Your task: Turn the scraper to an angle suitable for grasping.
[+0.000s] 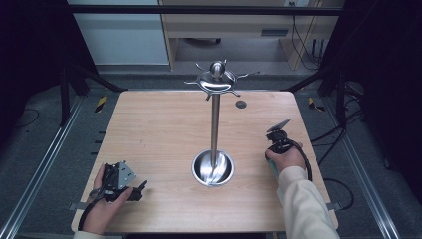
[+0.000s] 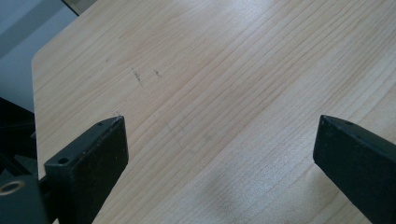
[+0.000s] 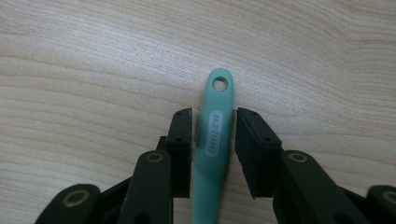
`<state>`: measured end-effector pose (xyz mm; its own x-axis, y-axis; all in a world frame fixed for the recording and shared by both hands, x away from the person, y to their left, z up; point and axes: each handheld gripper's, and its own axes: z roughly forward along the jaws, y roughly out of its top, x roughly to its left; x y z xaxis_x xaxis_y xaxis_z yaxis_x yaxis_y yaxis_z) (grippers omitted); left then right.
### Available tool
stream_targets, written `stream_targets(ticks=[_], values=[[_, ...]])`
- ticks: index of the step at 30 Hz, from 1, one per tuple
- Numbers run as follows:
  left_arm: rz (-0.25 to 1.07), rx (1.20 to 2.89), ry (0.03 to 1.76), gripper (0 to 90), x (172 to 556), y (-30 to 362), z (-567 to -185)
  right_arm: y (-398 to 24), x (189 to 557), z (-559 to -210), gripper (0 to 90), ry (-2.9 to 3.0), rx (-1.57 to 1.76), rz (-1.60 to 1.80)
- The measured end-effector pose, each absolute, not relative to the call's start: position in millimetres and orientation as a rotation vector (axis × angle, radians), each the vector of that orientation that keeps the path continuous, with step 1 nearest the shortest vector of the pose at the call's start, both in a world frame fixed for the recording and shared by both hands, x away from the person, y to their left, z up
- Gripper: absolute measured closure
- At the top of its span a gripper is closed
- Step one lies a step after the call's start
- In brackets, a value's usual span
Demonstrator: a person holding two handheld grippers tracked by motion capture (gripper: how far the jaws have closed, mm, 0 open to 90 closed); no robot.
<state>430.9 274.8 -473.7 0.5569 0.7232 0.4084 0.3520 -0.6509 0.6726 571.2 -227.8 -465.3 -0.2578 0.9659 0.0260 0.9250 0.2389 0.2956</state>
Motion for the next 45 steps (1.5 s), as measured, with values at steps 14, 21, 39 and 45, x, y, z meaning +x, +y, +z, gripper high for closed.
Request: stream_targets(ticks=[14,21,39,45], values=[[0.927,2.27,0.857,3.0,430.7,273.3,-474.5,-225.5,571.6,-467.6,70.4,2.342,1.8,0.357],[0.927,2.271,0.854,3.0,430.7,273.1,-474.6,-225.6,571.5,-467.4,72.1,2.339,1.802,0.353],[0.922,2.276,0.848,3.0,430.7,272.1,-474.8,-233.3,561.1,-445.7,74.3,2.301,1.792,0.438],[0.92,2.276,0.849,3.0,430.8,272.0,-474.9,-238.2,556.7,-429.0,74.4,2.282,1.775,0.487]])
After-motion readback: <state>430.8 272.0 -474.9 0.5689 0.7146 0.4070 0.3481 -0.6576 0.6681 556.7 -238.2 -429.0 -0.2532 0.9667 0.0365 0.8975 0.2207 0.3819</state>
